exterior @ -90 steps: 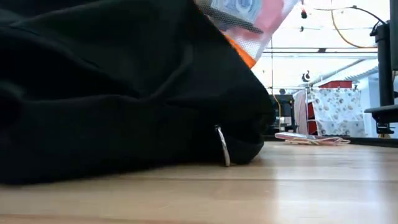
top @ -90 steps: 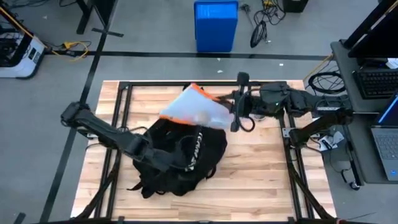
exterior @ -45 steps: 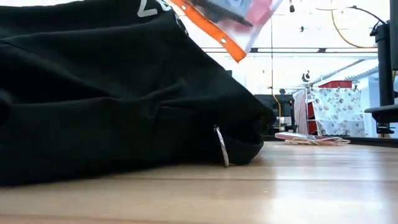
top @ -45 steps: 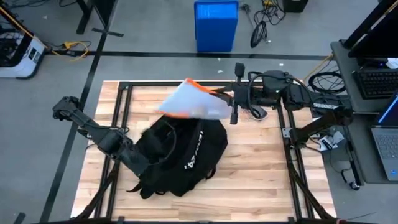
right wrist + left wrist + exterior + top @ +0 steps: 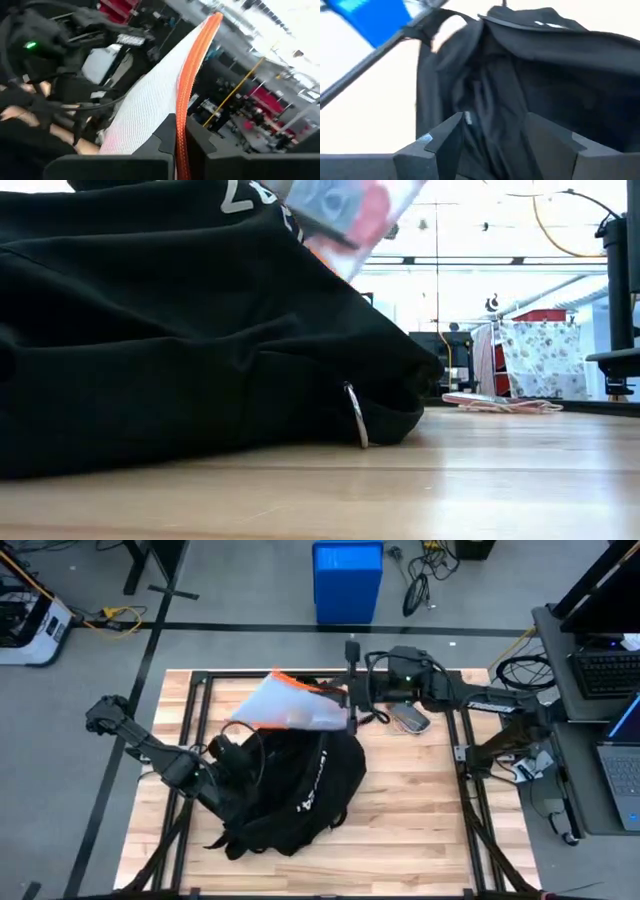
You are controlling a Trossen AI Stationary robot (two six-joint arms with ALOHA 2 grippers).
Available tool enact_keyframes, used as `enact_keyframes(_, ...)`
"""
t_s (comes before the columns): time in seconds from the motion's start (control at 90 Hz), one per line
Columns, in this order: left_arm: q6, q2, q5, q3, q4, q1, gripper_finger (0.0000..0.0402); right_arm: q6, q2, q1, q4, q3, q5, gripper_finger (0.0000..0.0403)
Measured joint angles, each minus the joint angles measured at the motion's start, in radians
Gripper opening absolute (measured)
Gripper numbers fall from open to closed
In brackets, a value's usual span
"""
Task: Unpack backpack
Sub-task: Put the orange zip bag into the black backpack
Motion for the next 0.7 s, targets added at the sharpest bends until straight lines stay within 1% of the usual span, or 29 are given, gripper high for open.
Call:
enact_keyframes(0.122,-0.072,-0.001,-0.028,-0.001,-0.092,-0.001,0.02,0.076,0.015,-0.041,0.025,0.0,-0.096,0.0)
enact_keyframes(0.178,-0.111,-0.001,-0.034,-0.001,-0.141,-0.001,0.02,0.121,0.023,-0.053,0.008,0.0,-0.141,0.0)
enact_keyframes(0.356,-0.215,-0.001,-0.039,-0.002,-0.256,-0.003,0.02,0.253,0.069,-0.044,-0.002,0.0,-0.261,0.0)
enact_keyframes(0.456,-0.225,-0.001,-0.042,-0.002,-0.274,-0.004,0.02,0.338,0.113,-0.038,-0.058,0.0,-0.336,0.0)
enact_keyframes(0.522,-0.225,-0.001,-0.041,-0.002,-0.274,-0.005,0.02,0.347,0.153,-0.029,-0.098,0.0,-0.371,0.0)
enact_keyframes(0.7,-0.224,-0.002,-0.038,-0.002,-0.295,-0.008,0.02,0.301,0.22,-0.022,-0.081,-0.001,-0.377,0.0)
